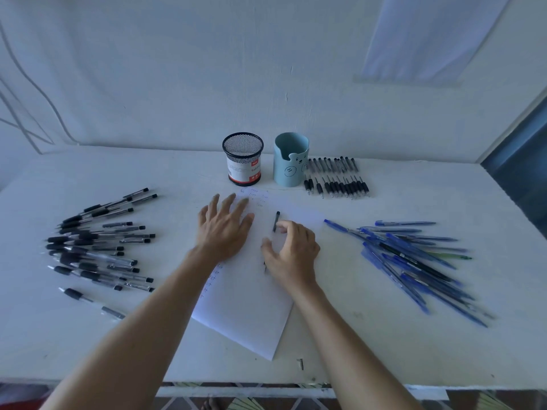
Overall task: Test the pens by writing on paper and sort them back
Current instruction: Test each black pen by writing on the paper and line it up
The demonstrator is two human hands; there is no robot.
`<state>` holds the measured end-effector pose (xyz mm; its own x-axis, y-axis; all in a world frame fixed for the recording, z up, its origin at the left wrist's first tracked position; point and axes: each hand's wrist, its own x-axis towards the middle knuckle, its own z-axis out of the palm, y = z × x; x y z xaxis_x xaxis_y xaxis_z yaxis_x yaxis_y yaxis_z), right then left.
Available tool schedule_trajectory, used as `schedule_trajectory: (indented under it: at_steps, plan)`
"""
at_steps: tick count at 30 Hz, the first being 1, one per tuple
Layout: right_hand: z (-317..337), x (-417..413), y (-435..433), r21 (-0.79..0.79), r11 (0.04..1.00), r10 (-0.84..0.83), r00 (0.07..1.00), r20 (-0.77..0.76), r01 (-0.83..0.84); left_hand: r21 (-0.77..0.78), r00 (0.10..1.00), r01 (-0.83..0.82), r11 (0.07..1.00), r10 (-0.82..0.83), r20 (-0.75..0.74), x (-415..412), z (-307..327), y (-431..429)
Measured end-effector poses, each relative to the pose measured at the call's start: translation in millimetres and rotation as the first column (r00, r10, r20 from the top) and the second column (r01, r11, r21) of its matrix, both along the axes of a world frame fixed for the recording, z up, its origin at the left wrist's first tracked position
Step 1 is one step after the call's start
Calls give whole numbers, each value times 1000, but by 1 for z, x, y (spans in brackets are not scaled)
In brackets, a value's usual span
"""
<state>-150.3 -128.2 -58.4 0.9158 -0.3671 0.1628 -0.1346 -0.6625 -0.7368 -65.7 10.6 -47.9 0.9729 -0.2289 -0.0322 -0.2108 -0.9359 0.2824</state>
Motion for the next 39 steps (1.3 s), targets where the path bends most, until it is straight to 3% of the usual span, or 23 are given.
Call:
schedule_trajectory:
  at_steps: [12, 17, 22, 28, 33, 39]
  plan:
    - [18, 7, -17, -67, 996, 45, 980, -196, -59, 53, 999, 10, 999, -12, 38, -2, -5, 1]
    - [24, 7, -41, 102, 995, 27, 987, -156, -11, 51, 999, 13, 999, -15, 47, -1, -6, 2]
    - [29, 13, -80, 186, 976, -119, 992, 34, 111, 51, 998, 16, 999, -19, 53, 0, -8, 2]
    - [39, 45, -137, 200, 929, -336, 935, 111, 310, 62, 998, 10, 998, -14, 66, 2, -12, 2]
    - [45, 83, -174, 137, 915, -394, 913, 108, 379, 79, 997, 2, 997, -7, 72, 3, -15, 2]
    - [37, 121, -207, 26, 891, -453, 892, -12, 453, 76, 997, -4, 997, -2, 78, 3, -15, 1]
